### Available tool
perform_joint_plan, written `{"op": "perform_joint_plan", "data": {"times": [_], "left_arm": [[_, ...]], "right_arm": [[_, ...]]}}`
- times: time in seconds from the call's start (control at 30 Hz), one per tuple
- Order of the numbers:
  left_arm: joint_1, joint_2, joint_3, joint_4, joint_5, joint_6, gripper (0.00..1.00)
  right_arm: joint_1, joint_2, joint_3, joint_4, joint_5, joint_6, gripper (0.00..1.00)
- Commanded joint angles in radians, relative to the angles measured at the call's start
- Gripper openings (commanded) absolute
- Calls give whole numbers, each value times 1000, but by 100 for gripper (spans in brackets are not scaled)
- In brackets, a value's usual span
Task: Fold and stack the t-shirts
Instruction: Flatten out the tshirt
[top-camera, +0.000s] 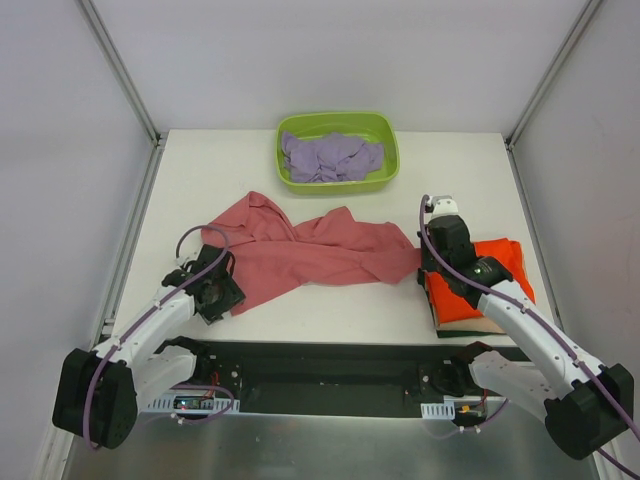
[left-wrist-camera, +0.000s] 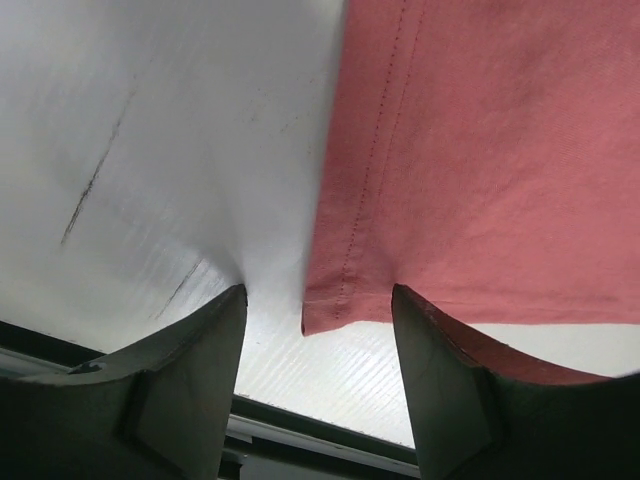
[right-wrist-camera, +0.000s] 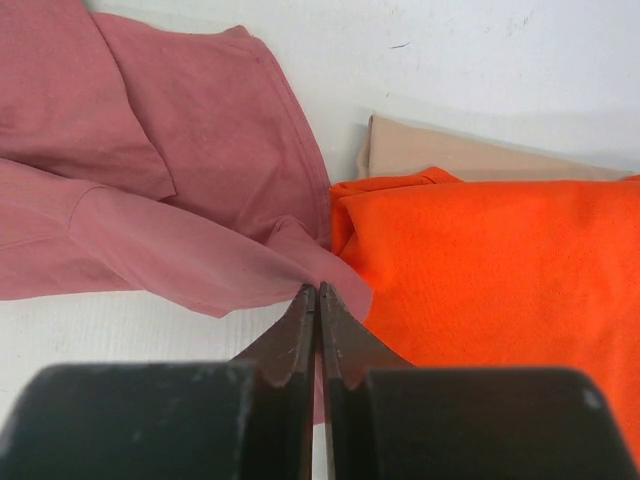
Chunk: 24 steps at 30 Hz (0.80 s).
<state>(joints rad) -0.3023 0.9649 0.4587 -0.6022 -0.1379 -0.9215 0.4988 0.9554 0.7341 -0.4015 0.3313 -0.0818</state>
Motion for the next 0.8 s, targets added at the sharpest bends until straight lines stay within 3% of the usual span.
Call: {"op": "perform_joint_plan", "data": {"times": [0.0, 0.17, 0.33, 0.4, 0.43, 0.6, 0.77], "left_arm": [[-12, 21, -25, 8, 29, -42, 57], [-34, 55, -28, 31, 44, -40, 41], [-58, 112, -28, 56, 40, -43, 33], [-63, 129, -20, 64, 44, -39, 17], [-66, 135, -18, 64, 43, -33, 0], [-72, 91, 1, 68, 17, 3, 0], [-74, -98, 44, 68, -12, 67, 0]], "right_arm": [[-5, 8, 19, 9, 8, 16, 3], [-6, 20, 22, 9, 6, 16, 3], [-5, 16, 22, 4, 9, 16, 3], [-5, 14, 22, 6, 9, 16, 3], [-5, 14, 22, 4, 9, 17, 3], [-5, 16, 22, 4, 20, 14, 3], [-5, 3, 40, 3, 5, 4, 3]]}}
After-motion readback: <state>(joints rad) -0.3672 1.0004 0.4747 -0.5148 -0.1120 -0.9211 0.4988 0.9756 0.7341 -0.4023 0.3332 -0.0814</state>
